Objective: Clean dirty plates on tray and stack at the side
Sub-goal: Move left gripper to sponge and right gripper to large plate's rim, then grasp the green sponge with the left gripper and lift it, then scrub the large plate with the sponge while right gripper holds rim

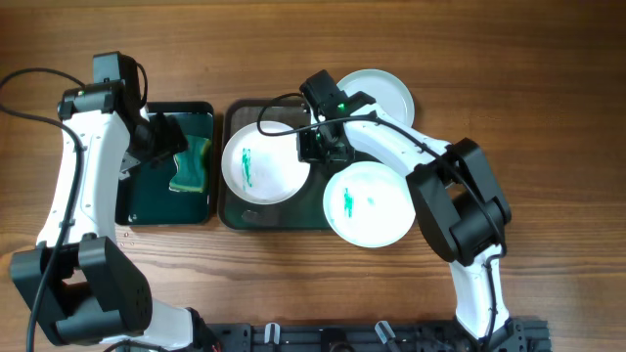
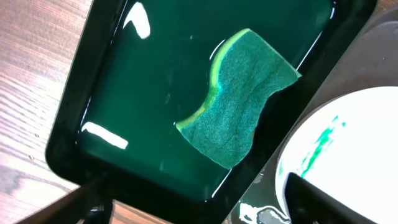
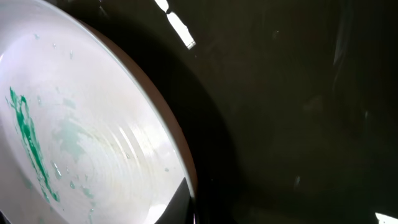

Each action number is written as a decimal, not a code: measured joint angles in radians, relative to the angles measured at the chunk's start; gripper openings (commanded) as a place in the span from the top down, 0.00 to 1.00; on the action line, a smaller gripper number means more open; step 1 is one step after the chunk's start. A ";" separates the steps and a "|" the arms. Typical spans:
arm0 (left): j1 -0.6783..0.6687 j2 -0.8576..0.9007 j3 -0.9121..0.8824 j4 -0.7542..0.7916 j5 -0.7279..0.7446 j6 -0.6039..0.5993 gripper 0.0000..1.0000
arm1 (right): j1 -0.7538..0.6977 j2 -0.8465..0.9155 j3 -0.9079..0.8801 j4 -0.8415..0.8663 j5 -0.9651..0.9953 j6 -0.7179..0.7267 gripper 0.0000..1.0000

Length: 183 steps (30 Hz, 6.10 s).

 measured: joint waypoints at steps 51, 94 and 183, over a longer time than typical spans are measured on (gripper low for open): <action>0.000 0.264 -0.119 0.253 0.175 0.212 0.96 | 0.000 0.000 0.000 0.002 -0.004 0.001 0.96; -0.288 0.345 -0.023 0.228 0.425 0.067 0.96 | -0.033 0.010 0.000 -0.019 -0.102 -0.008 0.96; -0.466 0.349 -0.004 0.201 -0.254 -0.336 0.96 | -0.103 0.021 -0.001 -0.069 -0.236 -0.068 0.96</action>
